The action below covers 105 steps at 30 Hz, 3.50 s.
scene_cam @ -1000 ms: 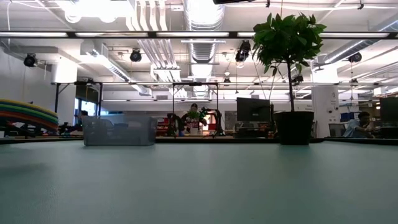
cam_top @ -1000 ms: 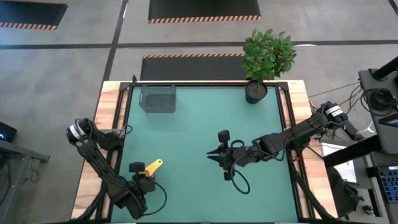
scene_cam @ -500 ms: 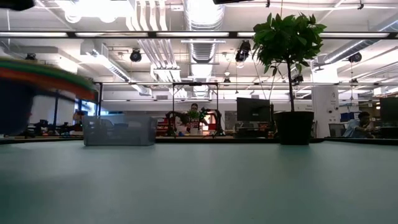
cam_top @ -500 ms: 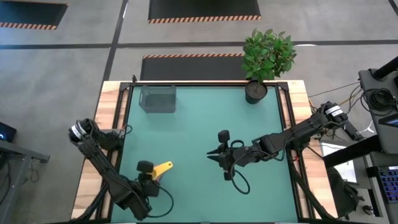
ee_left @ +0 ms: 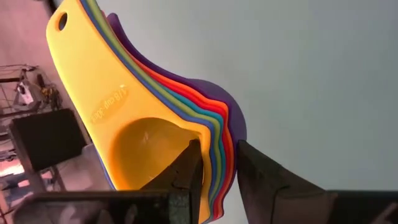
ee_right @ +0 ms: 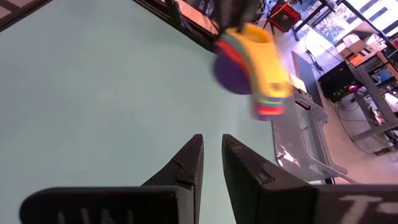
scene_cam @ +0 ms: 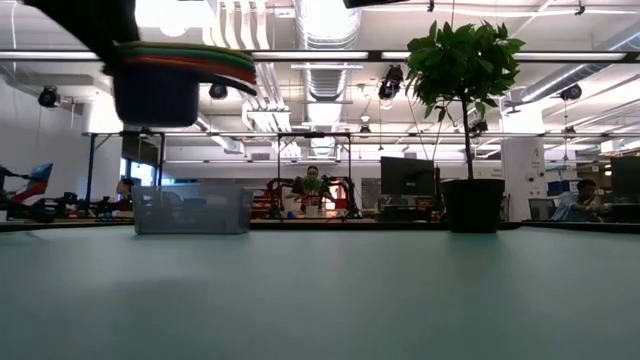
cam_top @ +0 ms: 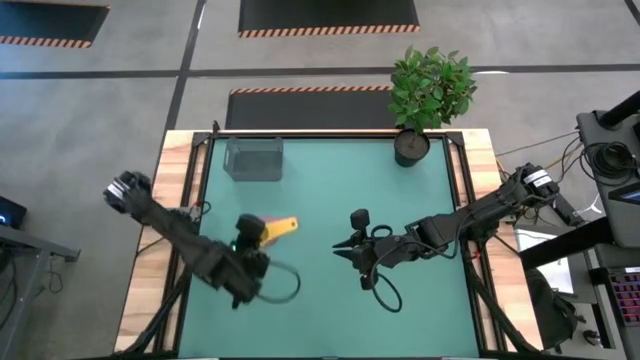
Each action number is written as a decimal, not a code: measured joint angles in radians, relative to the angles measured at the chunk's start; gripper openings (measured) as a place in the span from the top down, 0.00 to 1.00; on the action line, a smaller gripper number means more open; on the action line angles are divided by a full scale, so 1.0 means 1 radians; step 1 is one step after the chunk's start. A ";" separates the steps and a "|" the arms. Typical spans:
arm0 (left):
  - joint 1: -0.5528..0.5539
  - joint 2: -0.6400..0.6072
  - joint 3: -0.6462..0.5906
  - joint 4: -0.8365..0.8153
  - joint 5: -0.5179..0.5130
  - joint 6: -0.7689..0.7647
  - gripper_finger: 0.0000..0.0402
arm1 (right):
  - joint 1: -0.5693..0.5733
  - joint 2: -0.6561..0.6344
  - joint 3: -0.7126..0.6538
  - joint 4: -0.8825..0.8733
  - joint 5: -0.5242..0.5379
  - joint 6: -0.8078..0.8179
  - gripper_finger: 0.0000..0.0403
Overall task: Nest measuring cups in basket
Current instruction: Put the stacked measuring cups into the black bin
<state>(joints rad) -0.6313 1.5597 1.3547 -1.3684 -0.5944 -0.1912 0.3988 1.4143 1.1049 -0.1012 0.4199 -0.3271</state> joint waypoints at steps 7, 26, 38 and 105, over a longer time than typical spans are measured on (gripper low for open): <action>0.235 -0.206 -0.098 0.015 -0.026 0.265 0.85 | 0.000 0.000 0.000 -0.026 0.000 0.001 0.88; 1.124 -0.369 -0.330 0.455 0.302 1.049 0.85 | 0.000 -0.001 0.000 -0.025 0.000 0.000 0.88; 1.268 -0.346 -0.346 0.461 0.351 1.181 0.85 | 0.000 -0.001 -0.013 -0.028 -0.001 0.003 0.88; 1.367 -0.138 -0.456 0.598 0.466 1.169 0.83 | 0.000 -0.001 -0.013 -0.029 -0.001 0.020 0.88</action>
<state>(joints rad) 0.7353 1.4212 0.8986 -0.7703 -0.1284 0.9775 0.3987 1.4132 1.0920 -0.1303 0.4191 -0.3076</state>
